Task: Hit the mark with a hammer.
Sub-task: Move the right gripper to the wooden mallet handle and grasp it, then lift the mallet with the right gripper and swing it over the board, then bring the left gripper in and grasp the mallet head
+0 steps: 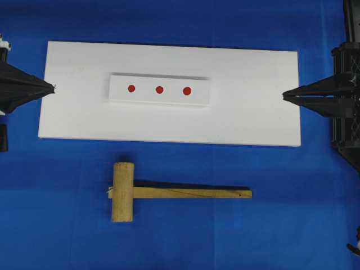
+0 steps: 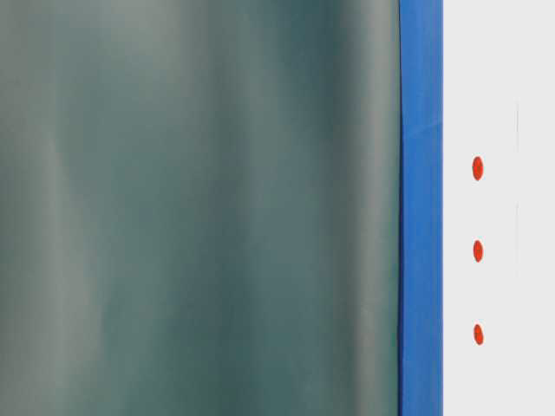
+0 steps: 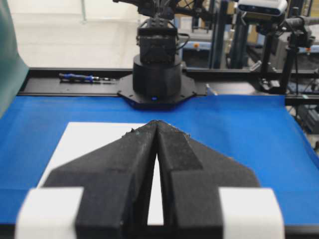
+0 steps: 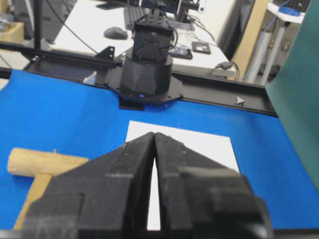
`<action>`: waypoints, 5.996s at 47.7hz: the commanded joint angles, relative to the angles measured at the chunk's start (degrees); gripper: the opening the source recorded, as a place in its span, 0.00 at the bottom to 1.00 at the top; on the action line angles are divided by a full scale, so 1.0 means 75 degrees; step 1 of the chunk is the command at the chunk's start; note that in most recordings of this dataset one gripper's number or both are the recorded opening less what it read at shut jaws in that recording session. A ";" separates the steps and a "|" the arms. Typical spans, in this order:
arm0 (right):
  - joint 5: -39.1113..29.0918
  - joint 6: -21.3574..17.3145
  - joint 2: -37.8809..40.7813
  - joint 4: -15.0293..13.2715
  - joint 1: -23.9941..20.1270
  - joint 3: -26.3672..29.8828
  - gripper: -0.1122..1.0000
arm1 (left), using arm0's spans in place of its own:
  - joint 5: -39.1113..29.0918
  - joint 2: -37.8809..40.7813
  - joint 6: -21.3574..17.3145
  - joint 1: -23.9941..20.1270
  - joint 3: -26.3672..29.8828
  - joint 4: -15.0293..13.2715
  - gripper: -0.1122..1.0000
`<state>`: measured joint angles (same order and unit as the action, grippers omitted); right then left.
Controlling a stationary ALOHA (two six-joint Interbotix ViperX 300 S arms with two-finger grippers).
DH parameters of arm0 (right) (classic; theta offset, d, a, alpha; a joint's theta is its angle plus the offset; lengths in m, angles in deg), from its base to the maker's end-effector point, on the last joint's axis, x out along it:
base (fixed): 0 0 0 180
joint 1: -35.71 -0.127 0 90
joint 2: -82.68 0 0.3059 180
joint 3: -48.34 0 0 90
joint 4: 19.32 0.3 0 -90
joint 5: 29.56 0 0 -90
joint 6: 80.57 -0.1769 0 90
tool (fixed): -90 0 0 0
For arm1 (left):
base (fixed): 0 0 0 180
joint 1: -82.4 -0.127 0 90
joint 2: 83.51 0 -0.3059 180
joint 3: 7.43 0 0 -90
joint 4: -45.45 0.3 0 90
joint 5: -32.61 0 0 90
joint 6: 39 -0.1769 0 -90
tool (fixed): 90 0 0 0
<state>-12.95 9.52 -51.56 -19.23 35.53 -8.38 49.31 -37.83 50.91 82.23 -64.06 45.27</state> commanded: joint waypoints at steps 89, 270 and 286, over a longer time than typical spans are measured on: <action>0.1746 -0.1559 1.0125 0.2098 -0.2379 0.4312 0.88 | 0.0047 0.0117 0.0094 -0.0012 -0.0105 -0.0035 0.10; 0.2543 0.8660 0.6070 0.2191 0.0293 0.3434 0.19 | -0.0047 -0.0035 0.0609 -0.0012 -0.0129 -0.0082 0.14; 0.2543 0.8660 0.6082 0.2191 0.0293 0.3445 0.19 | 0.0105 0.0141 0.1043 -0.0129 -0.0070 -0.0094 0.91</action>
<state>5.07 74.56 -4.36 -2.88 37.73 16.59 48.95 -37.83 58.64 81.70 -65.64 44.75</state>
